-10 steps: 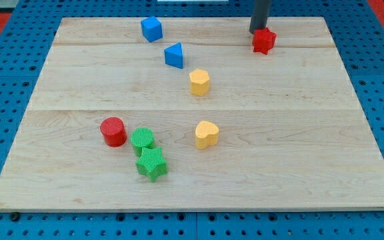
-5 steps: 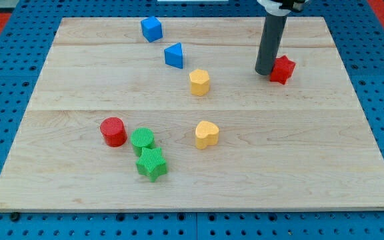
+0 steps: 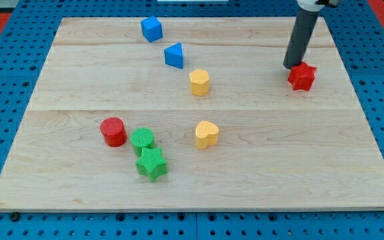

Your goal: Push the red star to the bottom right of the board

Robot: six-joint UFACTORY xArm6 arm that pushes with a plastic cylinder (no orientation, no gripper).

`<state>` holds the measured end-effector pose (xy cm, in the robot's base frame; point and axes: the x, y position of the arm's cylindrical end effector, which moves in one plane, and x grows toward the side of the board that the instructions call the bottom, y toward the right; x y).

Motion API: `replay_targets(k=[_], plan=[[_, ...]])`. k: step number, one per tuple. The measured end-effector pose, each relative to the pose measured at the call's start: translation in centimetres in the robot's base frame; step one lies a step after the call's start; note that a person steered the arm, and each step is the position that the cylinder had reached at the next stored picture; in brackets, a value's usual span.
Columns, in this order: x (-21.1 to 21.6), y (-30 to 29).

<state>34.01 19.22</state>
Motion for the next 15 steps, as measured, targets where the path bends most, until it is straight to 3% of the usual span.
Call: replay_targets(k=[5, 10, 12, 14, 15], plan=[[8.6, 0.3], [10.8, 1.5], [9.2, 3.9], [14.3, 4.7], [14.8, 3.6]])
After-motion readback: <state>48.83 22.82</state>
